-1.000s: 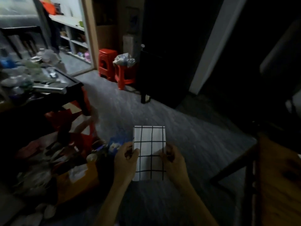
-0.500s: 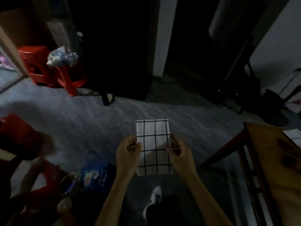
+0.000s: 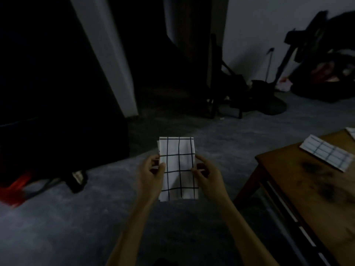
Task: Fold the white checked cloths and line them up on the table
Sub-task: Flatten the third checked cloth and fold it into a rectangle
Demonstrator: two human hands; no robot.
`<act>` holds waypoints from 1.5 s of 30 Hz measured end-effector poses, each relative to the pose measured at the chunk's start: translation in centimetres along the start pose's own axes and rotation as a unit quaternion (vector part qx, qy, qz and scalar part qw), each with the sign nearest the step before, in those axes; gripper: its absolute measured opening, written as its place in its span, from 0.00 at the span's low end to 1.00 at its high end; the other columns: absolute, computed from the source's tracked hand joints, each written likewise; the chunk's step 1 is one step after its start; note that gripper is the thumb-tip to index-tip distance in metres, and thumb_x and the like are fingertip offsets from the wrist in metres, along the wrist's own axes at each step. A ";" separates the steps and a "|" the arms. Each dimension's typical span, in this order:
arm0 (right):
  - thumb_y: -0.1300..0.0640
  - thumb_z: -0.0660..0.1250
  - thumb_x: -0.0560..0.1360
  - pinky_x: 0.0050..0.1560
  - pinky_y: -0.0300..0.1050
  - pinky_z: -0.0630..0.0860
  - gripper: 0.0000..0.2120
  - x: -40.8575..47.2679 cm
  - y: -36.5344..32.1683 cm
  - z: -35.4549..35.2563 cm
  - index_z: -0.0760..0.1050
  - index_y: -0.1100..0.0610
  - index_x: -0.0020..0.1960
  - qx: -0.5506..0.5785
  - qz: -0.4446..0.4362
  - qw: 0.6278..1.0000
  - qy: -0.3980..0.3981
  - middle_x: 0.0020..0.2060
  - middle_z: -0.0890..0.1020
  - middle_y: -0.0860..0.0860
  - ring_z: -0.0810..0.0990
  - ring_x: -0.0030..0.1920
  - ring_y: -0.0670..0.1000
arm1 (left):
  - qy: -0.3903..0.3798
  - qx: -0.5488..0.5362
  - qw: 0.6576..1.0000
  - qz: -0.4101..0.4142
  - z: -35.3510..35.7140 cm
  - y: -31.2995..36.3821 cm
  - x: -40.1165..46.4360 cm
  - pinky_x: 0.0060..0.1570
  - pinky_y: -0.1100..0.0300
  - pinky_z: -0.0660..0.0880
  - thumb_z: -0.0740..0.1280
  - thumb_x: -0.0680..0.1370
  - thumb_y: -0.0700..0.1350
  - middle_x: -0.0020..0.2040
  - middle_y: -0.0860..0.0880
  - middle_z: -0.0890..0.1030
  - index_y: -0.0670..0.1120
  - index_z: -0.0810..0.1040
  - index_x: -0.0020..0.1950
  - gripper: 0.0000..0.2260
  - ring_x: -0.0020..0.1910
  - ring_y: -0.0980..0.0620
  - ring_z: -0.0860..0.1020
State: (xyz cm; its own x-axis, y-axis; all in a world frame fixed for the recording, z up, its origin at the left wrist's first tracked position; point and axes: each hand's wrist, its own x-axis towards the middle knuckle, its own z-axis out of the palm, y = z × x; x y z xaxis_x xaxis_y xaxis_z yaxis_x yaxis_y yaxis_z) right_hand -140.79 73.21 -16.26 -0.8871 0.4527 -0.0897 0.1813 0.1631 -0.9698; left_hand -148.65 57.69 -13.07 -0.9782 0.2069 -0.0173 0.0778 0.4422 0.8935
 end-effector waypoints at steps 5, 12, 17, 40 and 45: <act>0.60 0.64 0.77 0.42 0.33 0.77 0.20 7.1 1.6 -2.5 0.67 0.46 0.66 0.003 0.030 0.996 0.086 0.49 0.79 0.46 0.79 0.45 0.37 | -0.063 -0.040 0.997 0.011 5.9 1.2 9.0 0.43 0.65 0.72 0.65 0.78 0.41 0.47 0.55 0.75 0.53 0.71 0.53 0.09 0.45 0.58 0.75; 0.58 0.65 0.77 0.47 0.38 0.78 0.19 16.9 1.5 -6.4 0.70 0.47 0.66 -0.003 0.097 0.960 0.261 0.55 0.77 0.46 0.78 0.52 0.43 | -0.238 -0.044 0.967 0.084 14.9 4.7 22.5 0.43 0.67 0.71 0.64 0.79 0.42 0.53 0.52 0.75 0.49 0.72 0.61 0.11 0.51 0.55 0.75; 0.57 0.66 0.76 0.42 0.35 0.78 0.19 19.1 1.2 -10.1 0.68 0.47 0.66 0.006 0.127 0.914 0.386 0.52 0.78 0.48 0.79 0.49 0.43 | -0.372 -0.041 0.917 0.142 22.6 9.0 28.0 0.42 0.67 0.71 0.64 0.79 0.44 0.53 0.53 0.77 0.50 0.74 0.61 0.11 0.51 0.54 0.76; 0.58 0.64 0.78 0.40 0.35 0.74 0.20 13.8 16.9 -28.2 0.67 0.51 0.69 0.210 0.349 0.683 0.607 0.51 0.78 0.46 0.77 0.47 0.41 | -0.675 0.174 0.663 0.274 58.7 15.3 16.8 0.48 0.60 0.76 0.63 0.78 0.42 0.53 0.53 0.77 0.50 0.72 0.67 0.17 0.51 0.54 0.77; 0.56 0.64 0.78 0.50 0.41 0.76 0.20 13.4 17.6 -28.8 0.68 0.51 0.69 0.195 0.402 0.642 0.623 0.57 0.78 0.48 0.77 0.51 0.44 | -0.706 0.178 0.632 0.266 60.6 16.0 16.3 0.41 0.66 0.74 0.63 0.79 0.43 0.57 0.49 0.76 0.47 0.71 0.67 0.16 0.49 0.55 0.76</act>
State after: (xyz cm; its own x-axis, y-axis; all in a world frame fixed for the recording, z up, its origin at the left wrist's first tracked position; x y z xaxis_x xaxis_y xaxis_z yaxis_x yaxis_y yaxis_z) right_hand -137.27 107.40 -27.94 0.4984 0.6426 -0.5819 0.0326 -0.6847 -0.7281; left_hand -151.71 121.01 -26.29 0.3325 0.8697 -0.3646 0.6070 0.0985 0.7886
